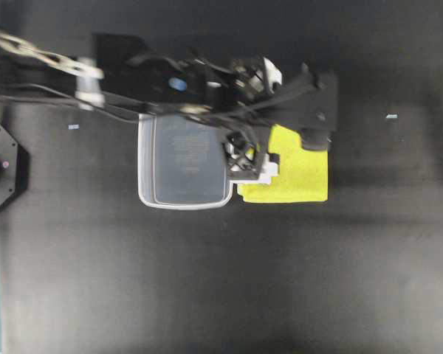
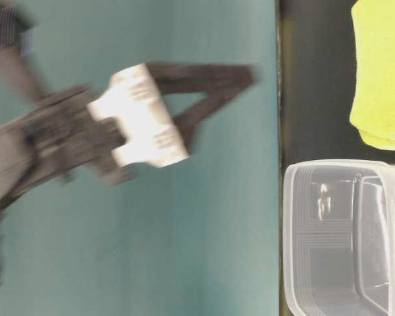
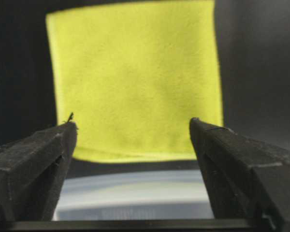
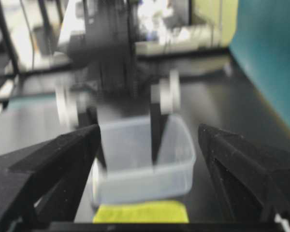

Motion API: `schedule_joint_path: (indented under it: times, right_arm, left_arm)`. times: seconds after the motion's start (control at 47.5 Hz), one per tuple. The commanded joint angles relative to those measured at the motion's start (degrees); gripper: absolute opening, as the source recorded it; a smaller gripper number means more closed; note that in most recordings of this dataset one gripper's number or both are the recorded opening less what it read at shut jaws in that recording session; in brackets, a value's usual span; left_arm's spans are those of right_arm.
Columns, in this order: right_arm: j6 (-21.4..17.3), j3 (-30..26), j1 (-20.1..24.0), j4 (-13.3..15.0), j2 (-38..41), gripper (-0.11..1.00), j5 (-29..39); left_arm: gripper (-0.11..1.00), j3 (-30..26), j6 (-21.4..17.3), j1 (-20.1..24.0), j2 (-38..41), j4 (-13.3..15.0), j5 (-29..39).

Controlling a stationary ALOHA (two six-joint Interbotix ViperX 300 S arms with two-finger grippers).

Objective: Place the yellow towel into the container with the left arm.
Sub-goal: 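Lower the left gripper onto the towel and pinch its center, then lift the pinched towel and carry it left over the container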

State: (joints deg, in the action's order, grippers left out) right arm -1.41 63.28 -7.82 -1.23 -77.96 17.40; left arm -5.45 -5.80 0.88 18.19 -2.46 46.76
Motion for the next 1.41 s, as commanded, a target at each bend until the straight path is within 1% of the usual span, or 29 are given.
schedule_joint_path:
  times: [0.0,0.042,0.147,0.316,0.547,0.694,0.715,0.779,0.842,0.863,0.968,1.01,1.031,1.136,1.242,1.389]
  right_arm:
    - [0.00,-1.32,-0.70,0.18,-0.09,0.79,-2.02]
    - [0.00,-1.32,-0.70,0.18,-0.09,0.79,-2.46]
    - [-0.09,-1.32,-0.70,0.18,-0.09,0.79,-2.64]
    - [-0.70,-1.32,-0.70,0.09,-0.09,0.79,-2.46]
    - [-0.70,-1.14,-0.70,0.09,0.09,0.79,-2.46]
    - [-0.70,-1.05,-0.70,0.18,0.18,0.79,-2.72]
    - [-0.70,-1.05,-0.70,0.09,0.18,0.79,-2.72]
    - [-0.70,-1.05,-0.70,0.09,0.18,0.79,-2.81]
    - [-0.70,-1.14,-0.70,0.18,0.18,0.79,-2.81]
    - [-0.79,-1.14,-0.70,0.09,0.18,0.79,-2.81]
    - [-0.79,-1.14,-0.70,0.09,0.18,0.79,-2.90]
    - [-0.79,-1.14,-0.70,0.09,0.18,0.79,-2.81]
    - [-0.79,-1.14,-0.70,0.09,0.18,0.79,-2.81]
    - [-0.79,-1.32,-0.70,0.00,-0.09,0.78,-3.34]
    - [-0.79,-1.32,-0.70,-0.09,-0.18,0.78,-4.48]
    - [-0.79,-1.32,-0.70,-0.09,-0.18,0.78,-5.27]
  left_arm:
    - [0.89,-2.46,-1.23,0.26,4.04,-0.18,0.09]
    - [0.89,-2.99,-1.85,0.26,6.06,-0.18,0.44]
    - [0.90,-4.31,-1.93,0.09,10.37,-0.18,1.58]
    - [0.90,-5.71,-2.29,-0.18,14.77,-0.18,2.11]
    - [0.90,-5.80,-1.93,-0.26,17.40,-0.18,-1.14]
    - [0.87,-5.27,-1.93,-1.05,17.49,-0.18,-1.14]
    - [0.85,-5.19,-1.85,-1.14,17.49,-0.18,-1.05]
    - [0.74,-4.83,-2.37,-1.93,17.31,-0.18,-0.88]
    - [0.57,-4.83,-2.55,-2.55,17.23,-0.18,-0.79]
    - [0.50,-5.01,-2.55,-2.64,17.14,-0.18,-0.79]
    - [0.20,-6.15,-2.46,-2.99,16.08,-0.18,-0.62]
    - [0.11,-6.59,-2.20,-2.72,15.64,-0.18,0.09]
    - [0.08,-6.94,-2.46,-2.72,15.47,-0.18,0.53]
    - [0.07,-9.23,-2.55,-2.72,12.92,-0.18,2.64]
    - [0.07,-11.60,-2.55,-2.72,8.79,-0.18,4.48]
    - [0.07,-11.87,-2.37,-2.11,1.41,-0.18,8.44]
